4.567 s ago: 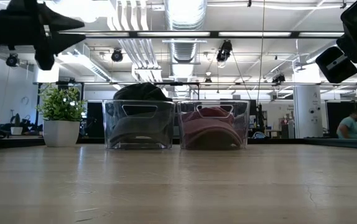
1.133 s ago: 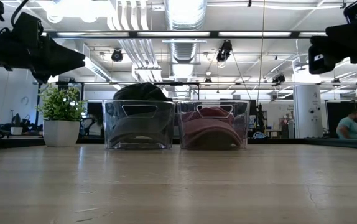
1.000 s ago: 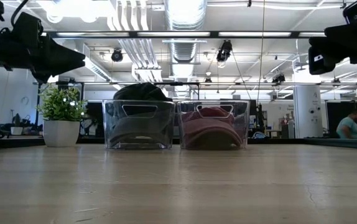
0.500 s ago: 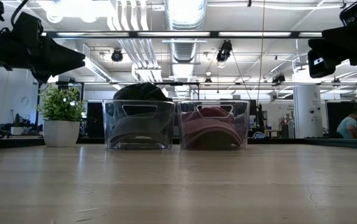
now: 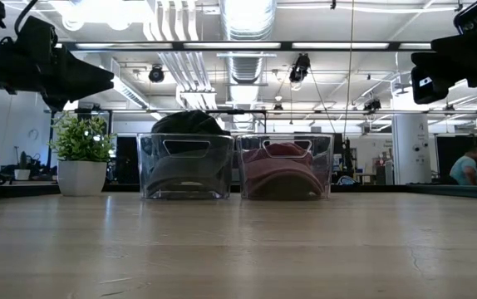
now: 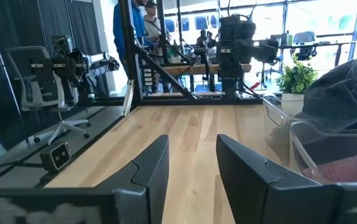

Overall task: Pick & Place hat
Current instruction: Return to Home Position

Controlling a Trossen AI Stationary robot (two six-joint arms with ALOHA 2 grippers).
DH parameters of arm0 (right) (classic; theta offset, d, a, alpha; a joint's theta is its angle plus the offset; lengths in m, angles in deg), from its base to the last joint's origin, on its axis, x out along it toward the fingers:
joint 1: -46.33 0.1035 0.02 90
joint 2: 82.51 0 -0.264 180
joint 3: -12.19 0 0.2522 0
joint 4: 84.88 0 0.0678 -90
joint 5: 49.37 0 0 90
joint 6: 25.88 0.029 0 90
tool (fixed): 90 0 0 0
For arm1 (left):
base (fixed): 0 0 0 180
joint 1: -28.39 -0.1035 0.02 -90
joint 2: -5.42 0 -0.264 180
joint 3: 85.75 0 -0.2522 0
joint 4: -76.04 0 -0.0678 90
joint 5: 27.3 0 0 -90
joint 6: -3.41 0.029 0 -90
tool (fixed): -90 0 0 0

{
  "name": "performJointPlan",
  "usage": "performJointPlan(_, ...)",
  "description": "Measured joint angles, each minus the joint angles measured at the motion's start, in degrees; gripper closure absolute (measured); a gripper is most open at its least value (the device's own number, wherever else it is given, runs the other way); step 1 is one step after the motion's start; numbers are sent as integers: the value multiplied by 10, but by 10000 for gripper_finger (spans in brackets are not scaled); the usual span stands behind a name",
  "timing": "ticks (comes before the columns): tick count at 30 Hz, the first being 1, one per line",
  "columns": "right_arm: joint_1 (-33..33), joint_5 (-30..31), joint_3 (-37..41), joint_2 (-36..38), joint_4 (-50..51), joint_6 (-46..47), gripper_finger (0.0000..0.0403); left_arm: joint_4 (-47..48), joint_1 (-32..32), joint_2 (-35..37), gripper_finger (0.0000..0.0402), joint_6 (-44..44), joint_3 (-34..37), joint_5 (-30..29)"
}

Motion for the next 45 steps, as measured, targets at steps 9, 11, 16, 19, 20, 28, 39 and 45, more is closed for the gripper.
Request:
performJointPlan(9, 0, 0, 0, 0, 0, 0, 282, 0, 0, 0, 248, 0, 0, 0)
performJointPlan(11, 0, 0, 0, 0, 0, 0, 284, 0, 0, 0, 248, 0, 0, 0)
performJointPlan(16, 0, 0, 0, 0, 0, 0, 282, 0, 0, 0, 248, 0, 0, 0)
performJointPlan(19, 0, 0, 0, 0, 0, 0, 277, 0, 0, 0, 248, 0, 0, 0)
performJointPlan(20, 0, 0, 0, 0, 0, 0, 276, 0, 0, 0, 248, 0, 0, 0)
performJointPlan(28, 0, 0, 0, 0, 0, 0, 272, 0, 0, 0, 248, 0, 0, 0)
performJointPlan(39, 0, 0, 0, 0, 0, 0, 285, 0, 0, 0, 248, 0, 0, 0)
performJointPlan(45, 0, 0, 0, 0, 0, 0, 278, 0, 0, 0, 248, 0, 0, 0)
